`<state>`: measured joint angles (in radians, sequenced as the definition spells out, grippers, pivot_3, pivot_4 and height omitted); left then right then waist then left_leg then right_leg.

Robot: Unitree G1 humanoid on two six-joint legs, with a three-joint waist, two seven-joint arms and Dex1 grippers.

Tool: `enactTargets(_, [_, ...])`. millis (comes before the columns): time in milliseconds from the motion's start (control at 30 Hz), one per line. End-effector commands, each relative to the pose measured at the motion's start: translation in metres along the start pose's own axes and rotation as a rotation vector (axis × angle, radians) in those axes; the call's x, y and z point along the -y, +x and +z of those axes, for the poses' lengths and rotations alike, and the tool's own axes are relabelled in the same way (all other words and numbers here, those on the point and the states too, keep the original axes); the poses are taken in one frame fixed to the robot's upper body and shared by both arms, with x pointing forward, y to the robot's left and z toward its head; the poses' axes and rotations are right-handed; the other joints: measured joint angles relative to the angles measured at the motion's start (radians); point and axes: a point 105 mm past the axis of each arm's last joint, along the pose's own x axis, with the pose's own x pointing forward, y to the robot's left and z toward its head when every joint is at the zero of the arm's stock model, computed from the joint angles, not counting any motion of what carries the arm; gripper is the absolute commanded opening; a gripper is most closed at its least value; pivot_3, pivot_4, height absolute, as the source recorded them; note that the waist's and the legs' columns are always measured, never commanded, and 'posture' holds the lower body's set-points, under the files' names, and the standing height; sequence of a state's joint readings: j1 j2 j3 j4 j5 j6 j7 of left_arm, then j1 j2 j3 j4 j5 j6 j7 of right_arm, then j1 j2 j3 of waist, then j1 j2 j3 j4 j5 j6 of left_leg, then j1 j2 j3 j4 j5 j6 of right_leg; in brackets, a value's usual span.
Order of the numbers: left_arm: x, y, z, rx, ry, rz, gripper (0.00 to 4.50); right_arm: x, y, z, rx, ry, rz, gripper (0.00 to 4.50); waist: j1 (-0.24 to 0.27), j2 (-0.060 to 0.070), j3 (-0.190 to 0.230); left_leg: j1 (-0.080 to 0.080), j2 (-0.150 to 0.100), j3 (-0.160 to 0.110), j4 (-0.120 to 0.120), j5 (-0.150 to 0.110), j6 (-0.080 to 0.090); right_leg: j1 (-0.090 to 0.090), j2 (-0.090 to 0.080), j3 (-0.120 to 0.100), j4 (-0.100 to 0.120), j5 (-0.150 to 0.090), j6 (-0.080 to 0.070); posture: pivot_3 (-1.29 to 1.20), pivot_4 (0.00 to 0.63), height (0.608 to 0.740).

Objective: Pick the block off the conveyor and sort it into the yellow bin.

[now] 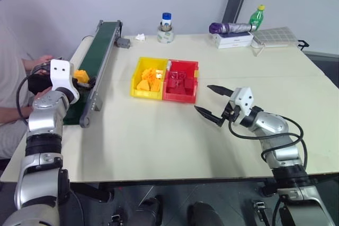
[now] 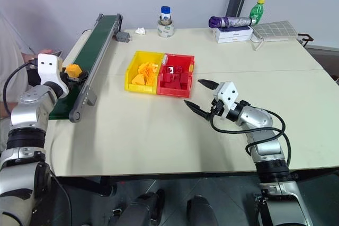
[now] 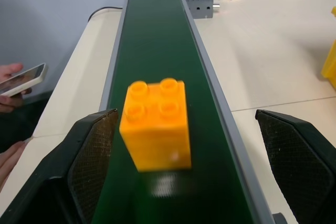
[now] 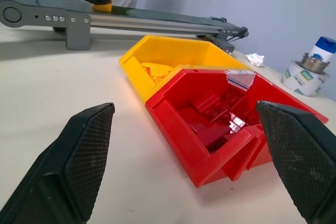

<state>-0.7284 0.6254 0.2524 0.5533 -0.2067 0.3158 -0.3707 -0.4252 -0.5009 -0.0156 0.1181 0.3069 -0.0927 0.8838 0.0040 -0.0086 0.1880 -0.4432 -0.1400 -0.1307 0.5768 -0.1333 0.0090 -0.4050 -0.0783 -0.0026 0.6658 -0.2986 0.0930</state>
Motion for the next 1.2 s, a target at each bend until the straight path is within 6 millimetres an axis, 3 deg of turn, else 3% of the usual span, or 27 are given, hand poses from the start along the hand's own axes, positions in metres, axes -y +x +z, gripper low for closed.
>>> enactTargets(33, [-0.01, -0.006, 0.011, 0.047, 0.004, 0.037, 3.15, 0.005, -0.003, 0.012, 0.026, -0.036, -0.016, 4.5, 0.0, 0.0, 0.0, 0.0, 0.0, 0.0, 0.0, 0.0, 0.0, 0.0, 0.0, 0.0, 0.0, 0.0, 0.0, 0.0, 0.15, 0.74])
enactTargets(133, [-0.006, -0.007, 0.011, 0.051, 0.005, 0.032, 1.54, 0.005, -0.003, 0.012, 0.026, -0.035, -0.016, 4.5, 0.0, 0.0, 0.0, 0.0, 0.0, 0.0, 0.0, 0.0, 0.0, 0.0, 0.0, 0.0, 0.0, 0.0, 0.0, 0.0, 0.15, 0.74])
enactTargets(167, [-0.003, -0.007, 0.012, 0.054, 0.003, 0.025, 1.28, 0.005, -0.003, 0.011, 0.026, -0.035, -0.016, 4.5, 0.0, 0.0, 0.0, 0.0, 0.0, 0.0, 0.0, 0.0, 0.0, 0.0, 0.0, 0.0, 0.0, 0.0, 0.0, 0.0, 0.15, 0.74])
enactTargets(233, [0.001, -0.008, 0.015, 0.062, -0.003, 0.021, 1.32, 0.005, -0.002, 0.011, 0.027, -0.035, -0.016, 4.5, 0.0, 0.0, 0.0, 0.0, 0.0, 0.0, 0.0, 0.0, 0.0, 0.0, 0.0, 0.0, 0.0, 0.0, 0.0, 0.0, 0.15, 0.74])
enactTargets(333, [0.021, -0.005, 0.036, 0.144, -0.063, -0.035, 1.32, 0.005, -0.002, 0.011, 0.027, -0.036, -0.016, 4.5, 0.006, 0.0, 0.0, 0.0, 0.0, 0.0, 0.001, 0.0, 0.0, 0.0, 0.0, 0.0, 0.0, 0.0, 0.0, 0.0, 0.15, 0.74])
enactTargets(467, [0.076, 0.007, 0.068, 0.243, -0.117, -0.162, 1.32, 0.006, -0.001, 0.011, 0.028, -0.037, -0.016, 4.5, 0.013, -0.001, 0.0, 0.0, 0.0, -0.001, 0.003, 0.0, 0.0, 0.001, 0.0, -0.001, 0.0, 0.001, 0.002, 0.0, 0.15, 0.74])
enactTargets(733, [0.174, 0.048, 0.081, 0.254, -0.115, -0.296, 1.32, 0.006, -0.002, 0.013, 0.033, -0.047, -0.031, 4.5, 0.002, -0.001, 0.0, 0.0, -0.001, -0.001, 0.005, 0.001, 0.001, 0.007, 0.0, -0.001, 0.0, 0.002, 0.003, 0.0, 0.15, 0.74])
enactTargets(833, [0.192, 0.054, 0.087, 0.275, -0.115, -0.34, 1.32, 0.006, -0.004, 0.014, 0.029, -0.052, -0.042, 4.5, -0.005, -0.002, 0.0, 0.0, -0.001, -0.001, 0.003, 0.001, 0.002, 0.006, 0.0, -0.001, 0.0, 0.002, 0.003, 0.0, 0.15, 0.74])
enactTargets(967, [0.189, 0.063, 0.085, 0.247, -0.092, -0.278, 1.32, 0.006, -0.012, 0.013, 0.018, -0.054, -0.064, 4.5, -0.016, -0.002, 0.0, 0.0, -0.001, -0.001, 0.003, 0.001, 0.002, 0.005, 0.0, -0.001, 0.0, 0.002, 0.004, 0.0, 0.15, 0.74])
enactTargets(1167, [0.184, 0.064, 0.091, 0.279, -0.105, -0.264, 4.27, 0.005, -0.016, 0.01, 0.007, -0.046, -0.076, 4.5, -0.016, -0.002, 0.0, 0.0, -0.002, -0.001, 0.003, 0.001, 0.002, 0.006, 0.0, -0.001, 0.0, 0.002, 0.004, 0.0, 0.15, 0.74])
enactTargets(1200, [0.187, 0.063, 0.094, 0.292, -0.109, -0.288, 4.45, 0.005, -0.015, 0.01, 0.007, -0.045, -0.076, 4.5, -0.016, -0.002, 0.0, 0.0, -0.002, -0.001, 0.004, 0.002, 0.002, 0.006, 0.0, -0.001, 0.001, 0.002, 0.004, 0.0, 0.15, 0.74])
